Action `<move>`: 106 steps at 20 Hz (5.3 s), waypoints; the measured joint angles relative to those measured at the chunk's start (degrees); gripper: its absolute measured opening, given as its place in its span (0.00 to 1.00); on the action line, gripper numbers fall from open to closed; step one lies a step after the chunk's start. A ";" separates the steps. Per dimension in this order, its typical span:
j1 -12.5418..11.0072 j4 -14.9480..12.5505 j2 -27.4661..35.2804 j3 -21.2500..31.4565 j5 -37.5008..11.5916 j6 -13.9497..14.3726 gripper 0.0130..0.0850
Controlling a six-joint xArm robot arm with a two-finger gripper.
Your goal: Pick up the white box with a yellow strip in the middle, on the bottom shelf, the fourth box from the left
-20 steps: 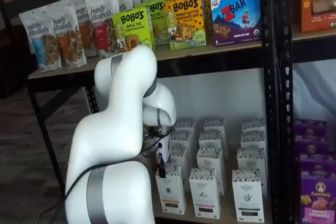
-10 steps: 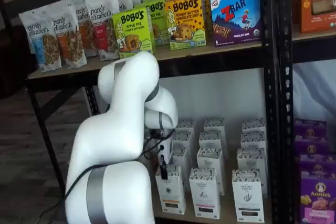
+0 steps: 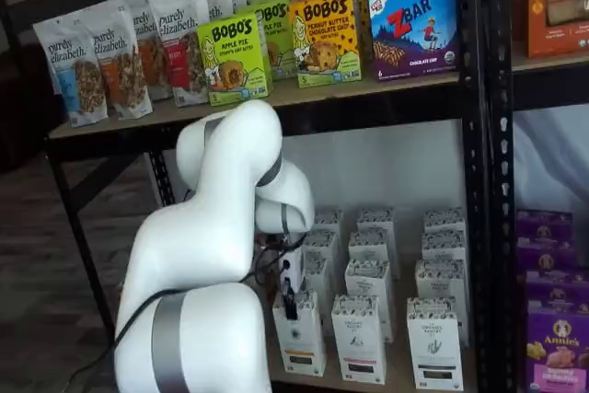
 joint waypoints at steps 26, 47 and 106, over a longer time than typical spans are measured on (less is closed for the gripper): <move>-0.45 -1.11 3.36 -2.14 -1.55 0.37 0.78; 0.04 -2.19 3.83 -2.03 -1.46 1.72 0.72; 1.19 1.80 -26.78 45.16 -19.08 -2.01 0.50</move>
